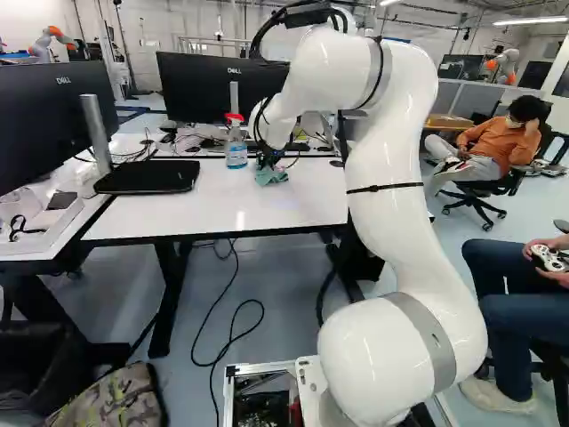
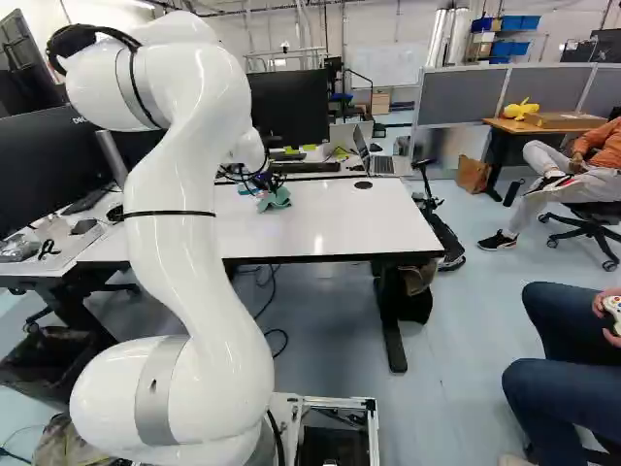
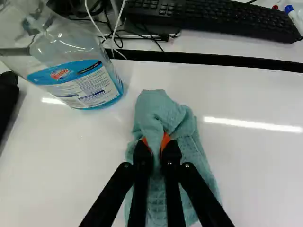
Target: Clean the table with the green towel
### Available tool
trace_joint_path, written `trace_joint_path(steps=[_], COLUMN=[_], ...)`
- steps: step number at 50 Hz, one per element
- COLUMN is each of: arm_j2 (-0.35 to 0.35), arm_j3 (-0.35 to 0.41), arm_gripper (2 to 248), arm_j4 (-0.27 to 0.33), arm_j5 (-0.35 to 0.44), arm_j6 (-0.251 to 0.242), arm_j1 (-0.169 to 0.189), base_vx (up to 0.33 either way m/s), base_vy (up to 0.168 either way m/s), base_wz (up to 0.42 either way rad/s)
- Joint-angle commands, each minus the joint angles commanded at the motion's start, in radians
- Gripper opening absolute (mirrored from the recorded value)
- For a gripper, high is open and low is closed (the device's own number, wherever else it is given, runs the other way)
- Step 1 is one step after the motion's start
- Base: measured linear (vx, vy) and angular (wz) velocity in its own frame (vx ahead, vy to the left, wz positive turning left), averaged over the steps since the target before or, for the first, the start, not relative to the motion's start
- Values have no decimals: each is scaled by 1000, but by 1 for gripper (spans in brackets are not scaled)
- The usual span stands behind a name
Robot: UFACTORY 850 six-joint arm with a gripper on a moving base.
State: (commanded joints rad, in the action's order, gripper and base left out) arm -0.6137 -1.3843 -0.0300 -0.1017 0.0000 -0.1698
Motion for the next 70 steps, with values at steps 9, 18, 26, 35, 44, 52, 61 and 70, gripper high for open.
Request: trace_joint_path(steps=[9,18,26,35,44,52,61,70], arm_j2=[37,73,102,121,131,134,130,118], arm_j3=[51,101,139,165,178,182,176,161], arm_gripper=[37,37,37,37,37,37,37,37], arm_j4=[0,0,0,0,0,0,0,0], arm_j5=[0,0,0,0,0,0,0,0], arm_j6=[0,0,0,0,0,0,0,0], arm_j1=[-3,5,19,40,65,88,114,139], base_vx=[0,0,0,0,0,0,0,0], base_vy=[0,0,0,0,0,0,0,0], base_wz=[0,0,0,0,0,0,0,0])
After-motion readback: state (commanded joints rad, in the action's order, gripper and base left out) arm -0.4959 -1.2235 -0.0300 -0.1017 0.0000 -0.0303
